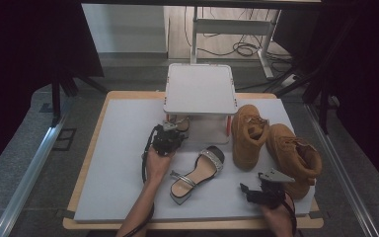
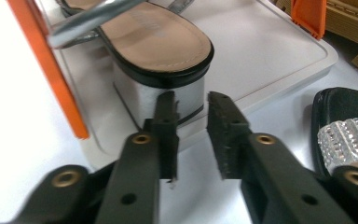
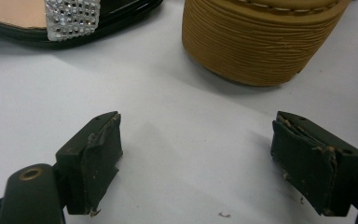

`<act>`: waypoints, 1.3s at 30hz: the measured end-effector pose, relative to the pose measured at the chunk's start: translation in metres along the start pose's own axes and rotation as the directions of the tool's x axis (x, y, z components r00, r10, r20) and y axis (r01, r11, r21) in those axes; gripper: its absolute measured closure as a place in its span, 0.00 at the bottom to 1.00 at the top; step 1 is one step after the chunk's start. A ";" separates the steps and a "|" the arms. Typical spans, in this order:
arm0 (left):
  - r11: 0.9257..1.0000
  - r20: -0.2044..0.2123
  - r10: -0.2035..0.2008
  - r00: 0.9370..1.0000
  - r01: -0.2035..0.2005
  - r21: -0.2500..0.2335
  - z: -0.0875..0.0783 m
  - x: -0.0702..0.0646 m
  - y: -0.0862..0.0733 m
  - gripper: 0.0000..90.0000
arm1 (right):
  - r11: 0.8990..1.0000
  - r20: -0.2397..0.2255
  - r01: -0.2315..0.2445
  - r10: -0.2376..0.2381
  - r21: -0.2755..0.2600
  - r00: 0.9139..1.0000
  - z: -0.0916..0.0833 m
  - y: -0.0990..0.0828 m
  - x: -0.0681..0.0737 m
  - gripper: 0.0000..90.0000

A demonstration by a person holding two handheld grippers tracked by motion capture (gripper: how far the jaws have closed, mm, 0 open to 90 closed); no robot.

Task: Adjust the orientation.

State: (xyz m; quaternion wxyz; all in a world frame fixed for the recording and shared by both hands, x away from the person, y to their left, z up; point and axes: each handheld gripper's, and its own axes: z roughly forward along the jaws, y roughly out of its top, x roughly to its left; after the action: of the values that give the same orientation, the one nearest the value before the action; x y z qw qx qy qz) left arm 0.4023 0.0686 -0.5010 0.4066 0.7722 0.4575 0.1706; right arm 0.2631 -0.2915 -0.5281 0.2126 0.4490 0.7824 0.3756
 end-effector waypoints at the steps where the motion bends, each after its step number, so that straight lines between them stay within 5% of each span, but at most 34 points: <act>1: 1.000 0.000 0.001 1.000 -0.001 0.001 -0.002 0.001 0.000 0.75 | 1.000 0.000 0.000 0.000 0.000 1.000 0.000 0.000 0.000 0.18; 11: 0.997 0.031 0.067 0.997 -0.068 0.029 -0.014 0.001 -0.008 0.44 | 1.000 0.001 0.001 -0.001 -0.001 1.000 0.000 0.000 0.000 0.18; 15: 0.990 0.011 0.136 0.991 -0.136 0.025 -0.019 0.000 -0.013 0.36 | 1.000 0.001 0.003 -0.003 -0.001 1.000 0.000 0.000 0.000 0.18; 17: 0.989 0.039 0.144 0.989 -0.145 0.023 -0.022 0.001 -0.016 0.29 | 1.000 0.001 0.003 -0.003 -0.001 1.000 0.000 0.000 0.000 0.18; 32: 0.994 0.094 0.105 0.990 -0.105 -0.004 -0.041 0.010 -0.033 0.13 | 1.000 0.001 0.003 -0.003 -0.001 1.000 0.000 0.000 0.000 0.18; 39: 0.999 0.067 0.021 0.998 -0.017 -0.052 -0.059 0.018 -0.040 0.12 | 1.000 0.001 0.001 -0.001 -0.001 1.000 0.000 0.000 0.000 0.18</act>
State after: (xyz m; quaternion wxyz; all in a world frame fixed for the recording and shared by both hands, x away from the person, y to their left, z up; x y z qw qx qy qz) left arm 0.3514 0.1223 -0.4984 0.4399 0.7712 0.4315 0.1599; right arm 0.2632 -0.2915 -0.5281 0.2134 0.4488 0.7824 0.3754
